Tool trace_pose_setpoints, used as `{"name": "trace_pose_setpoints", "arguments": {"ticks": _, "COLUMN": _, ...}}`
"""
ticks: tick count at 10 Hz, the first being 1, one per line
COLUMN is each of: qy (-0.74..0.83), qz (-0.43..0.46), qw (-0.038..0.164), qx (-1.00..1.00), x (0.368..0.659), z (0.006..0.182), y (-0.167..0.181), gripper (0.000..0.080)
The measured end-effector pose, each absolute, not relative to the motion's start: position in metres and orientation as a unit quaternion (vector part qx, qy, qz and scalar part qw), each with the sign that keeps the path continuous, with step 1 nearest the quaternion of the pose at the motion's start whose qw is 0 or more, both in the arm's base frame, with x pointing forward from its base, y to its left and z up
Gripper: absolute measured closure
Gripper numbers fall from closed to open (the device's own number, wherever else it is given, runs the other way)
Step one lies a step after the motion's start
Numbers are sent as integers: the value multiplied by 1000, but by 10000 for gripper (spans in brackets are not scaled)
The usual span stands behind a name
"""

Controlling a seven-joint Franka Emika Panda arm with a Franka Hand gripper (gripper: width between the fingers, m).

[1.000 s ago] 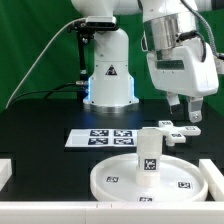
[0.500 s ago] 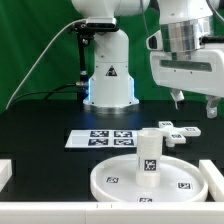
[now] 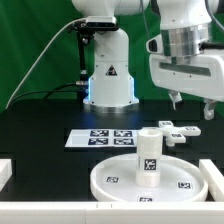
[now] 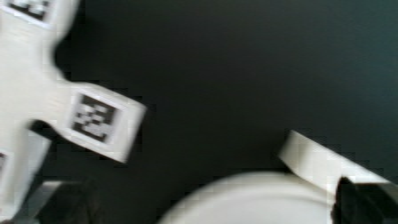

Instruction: Assemble round table

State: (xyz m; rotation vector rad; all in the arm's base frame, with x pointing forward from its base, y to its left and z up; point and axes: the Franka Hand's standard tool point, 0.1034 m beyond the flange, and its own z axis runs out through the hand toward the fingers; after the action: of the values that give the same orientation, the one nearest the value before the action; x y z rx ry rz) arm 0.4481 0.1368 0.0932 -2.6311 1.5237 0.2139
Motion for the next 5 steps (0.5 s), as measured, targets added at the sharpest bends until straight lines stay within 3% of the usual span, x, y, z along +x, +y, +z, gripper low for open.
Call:
{"name": "trace_pose_setpoints", "arguments": {"ticks": 1, "qy": 491, "qz": 71, "qw": 39, "qx": -867, "x": 443, "z": 90, "y": 138, "gripper": 150}}
{"name": "trace_pose_setpoints", "arguments": {"ticks": 5, "qy": 493, "qz": 70, "qw": 41, "qx": -866, "x": 444, "z": 90, "y": 137, "gripper": 150}}
